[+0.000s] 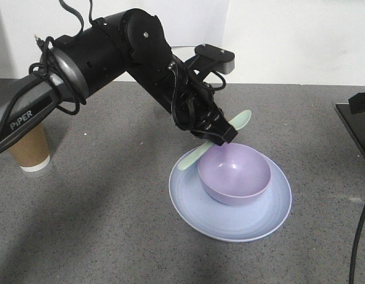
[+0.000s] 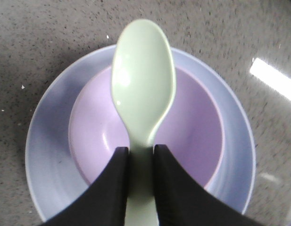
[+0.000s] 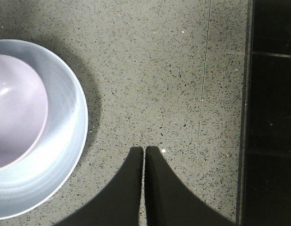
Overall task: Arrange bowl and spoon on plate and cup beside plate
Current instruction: 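Lower the spoon into the bowl and open the left gripper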
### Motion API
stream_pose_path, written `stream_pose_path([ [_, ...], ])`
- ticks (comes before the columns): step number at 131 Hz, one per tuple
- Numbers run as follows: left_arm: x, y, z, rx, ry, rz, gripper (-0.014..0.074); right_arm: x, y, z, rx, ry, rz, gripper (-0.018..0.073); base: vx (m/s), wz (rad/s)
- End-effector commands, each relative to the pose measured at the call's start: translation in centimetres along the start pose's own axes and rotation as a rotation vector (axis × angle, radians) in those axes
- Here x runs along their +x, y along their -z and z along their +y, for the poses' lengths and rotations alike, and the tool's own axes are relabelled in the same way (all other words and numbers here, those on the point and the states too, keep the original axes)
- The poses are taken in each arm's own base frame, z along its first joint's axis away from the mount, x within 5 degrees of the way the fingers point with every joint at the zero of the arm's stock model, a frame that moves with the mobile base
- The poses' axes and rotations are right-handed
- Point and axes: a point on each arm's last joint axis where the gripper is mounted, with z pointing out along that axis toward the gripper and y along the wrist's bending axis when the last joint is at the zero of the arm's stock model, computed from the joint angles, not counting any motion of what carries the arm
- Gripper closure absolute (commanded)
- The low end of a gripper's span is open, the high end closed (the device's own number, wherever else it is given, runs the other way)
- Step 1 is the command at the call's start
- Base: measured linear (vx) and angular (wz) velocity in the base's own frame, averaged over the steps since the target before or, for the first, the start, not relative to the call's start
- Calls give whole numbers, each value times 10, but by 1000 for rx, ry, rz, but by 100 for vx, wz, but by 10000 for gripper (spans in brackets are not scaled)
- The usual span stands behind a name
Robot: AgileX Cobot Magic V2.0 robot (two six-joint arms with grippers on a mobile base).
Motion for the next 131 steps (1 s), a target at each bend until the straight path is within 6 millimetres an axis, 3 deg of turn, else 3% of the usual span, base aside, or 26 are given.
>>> stream_pose_path([
  [1,-11,28,-21,-40,-118,-77,604,-4,18,0,10,7,-91,561,0,0],
  [26,-10,19,-36,-180,-229,-4,604,-4,18,0,10,7,-91,561,0,0],
  [64,-10,15,-47,-161,-223,9,603,-4,18,0,10,7,-91,561,0,0],
  [81,-12,9,-45,-164,-223,1,601,-4,18,0,10,7,-91,561,0,0],
  [108,-7,-20,-36,-154,-167,82,592,-4,18,0,10,7,-91,561,0,0],
  [131,-5,-23,-34,-170,-165,109,588,-4,18,0,10,7,-91,561,0,0],
])
